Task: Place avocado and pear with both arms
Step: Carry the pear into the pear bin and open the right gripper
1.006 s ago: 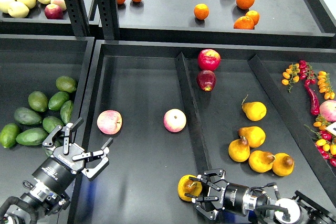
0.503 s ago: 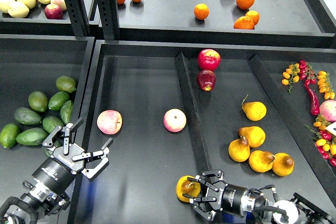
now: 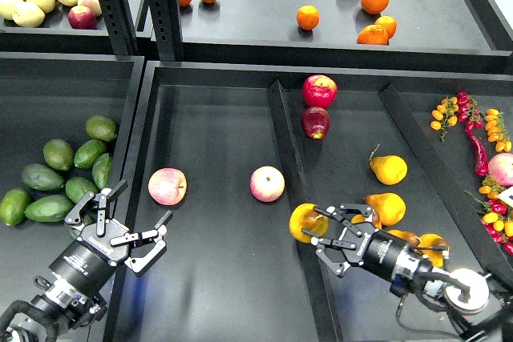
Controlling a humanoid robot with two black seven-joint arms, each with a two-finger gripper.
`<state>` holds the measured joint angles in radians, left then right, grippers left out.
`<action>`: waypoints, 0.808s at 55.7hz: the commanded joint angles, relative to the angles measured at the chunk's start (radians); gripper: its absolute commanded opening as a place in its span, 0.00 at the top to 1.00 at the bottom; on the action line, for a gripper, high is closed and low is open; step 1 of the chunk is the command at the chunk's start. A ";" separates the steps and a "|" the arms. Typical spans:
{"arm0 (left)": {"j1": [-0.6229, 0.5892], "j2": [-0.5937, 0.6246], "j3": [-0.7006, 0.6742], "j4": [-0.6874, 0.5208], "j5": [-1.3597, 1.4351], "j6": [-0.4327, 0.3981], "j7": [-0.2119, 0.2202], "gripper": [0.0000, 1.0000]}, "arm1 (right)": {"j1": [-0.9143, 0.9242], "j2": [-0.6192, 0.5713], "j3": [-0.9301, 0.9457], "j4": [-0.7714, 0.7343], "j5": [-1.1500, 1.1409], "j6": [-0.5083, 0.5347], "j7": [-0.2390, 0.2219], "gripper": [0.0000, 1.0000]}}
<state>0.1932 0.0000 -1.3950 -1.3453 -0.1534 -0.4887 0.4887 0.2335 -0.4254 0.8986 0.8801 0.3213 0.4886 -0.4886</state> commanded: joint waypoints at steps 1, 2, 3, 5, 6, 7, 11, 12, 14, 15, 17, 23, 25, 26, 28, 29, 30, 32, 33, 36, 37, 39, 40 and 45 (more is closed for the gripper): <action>0.000 0.000 -0.001 0.000 0.000 0.000 0.000 0.01 | -0.048 -0.073 -0.001 0.025 0.007 0.000 0.000 0.84; 0.000 0.000 -0.001 0.000 0.000 0.000 0.000 0.01 | -0.052 -0.076 -0.001 0.028 0.007 0.000 0.000 0.84; 0.002 0.000 0.001 0.000 0.000 0.000 0.000 0.01 | -0.063 -0.087 -0.001 0.034 0.007 0.000 0.000 0.84; 0.005 0.000 0.001 0.000 0.000 0.000 0.000 0.01 | -0.074 -0.099 -0.001 0.040 0.007 0.000 0.000 0.84; 0.005 0.000 0.001 0.000 0.000 0.000 0.000 0.01 | -0.082 -0.108 -0.001 0.045 0.007 0.000 0.000 0.84; 0.006 0.000 0.001 0.000 0.000 0.000 0.000 0.01 | -0.091 -0.116 -0.001 0.049 0.005 0.000 0.000 0.84; 0.006 0.000 0.001 0.000 0.000 0.000 0.000 0.01 | -0.111 -0.134 -0.001 0.050 0.001 0.000 0.000 0.84; 0.006 0.000 0.001 0.000 0.000 0.000 0.000 0.01 | -0.115 -0.139 -0.001 0.050 -0.002 0.000 0.000 0.84; 0.006 0.000 0.001 0.000 0.000 0.000 0.000 0.01 | -0.126 -0.147 -0.001 0.045 -0.004 0.000 0.000 0.83; 0.006 0.000 0.001 -0.002 0.000 0.000 0.000 0.01 | -0.129 -0.150 -0.001 0.045 -0.004 0.000 0.000 0.83; 0.006 0.000 -0.001 0.000 0.000 0.000 0.000 0.01 | -0.138 -0.154 -0.001 0.040 -0.005 0.000 0.000 0.83; 0.009 0.000 0.001 0.000 0.000 0.000 0.000 0.01 | -0.157 -0.159 -0.001 0.025 -0.005 0.000 0.000 0.83; 0.009 0.000 0.001 0.000 0.000 0.000 0.000 0.01 | -0.163 -0.156 -0.003 0.019 -0.007 0.000 0.000 0.83; 0.011 0.000 0.001 0.000 0.000 0.000 0.000 0.01 | -0.166 -0.154 -0.004 0.017 -0.007 0.000 0.000 0.83; 0.011 0.000 0.001 -0.002 0.000 0.000 0.000 0.01 | -0.172 -0.148 -0.006 0.011 -0.010 0.000 0.000 0.83; 0.011 0.000 0.001 -0.002 0.000 0.000 0.000 0.01 | -0.172 -0.145 -0.006 0.010 -0.013 0.000 0.000 0.83; 0.011 0.000 0.001 -0.002 0.000 0.000 0.000 0.01 | -0.175 -0.142 -0.006 0.007 -0.016 0.000 0.000 0.83; 0.012 0.000 0.001 -0.002 0.000 0.000 0.000 0.01 | -0.177 -0.133 -0.007 -0.004 -0.024 0.000 0.000 0.83; 0.012 0.000 0.001 -0.002 0.000 0.000 0.000 0.01 | -0.177 -0.125 -0.007 -0.009 -0.028 0.000 0.000 0.83; 0.014 0.000 0.001 -0.003 0.000 0.000 0.000 0.01 | -0.177 -0.098 -0.006 -0.030 -0.041 0.000 0.000 0.83; 0.015 0.000 0.001 -0.003 0.000 0.000 0.000 0.01 | -0.177 -0.089 -0.006 -0.039 -0.045 0.000 0.000 0.83; 0.017 0.000 0.001 -0.003 0.000 0.000 0.000 0.01 | -0.177 -0.075 -0.004 -0.053 -0.051 0.000 0.000 0.83; 0.017 0.000 0.001 -0.003 0.000 0.000 0.000 0.01 | -0.177 -0.067 -0.004 -0.059 -0.054 0.000 0.000 0.83; 0.020 0.000 0.001 -0.005 0.000 0.000 0.000 0.01 | -0.177 -0.038 -0.003 -0.079 -0.067 0.000 0.000 0.83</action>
<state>0.2099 0.0000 -1.3945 -1.3481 -0.1534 -0.4887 0.4887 0.0569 -0.5012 0.8932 0.8287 0.2721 0.4888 -0.4887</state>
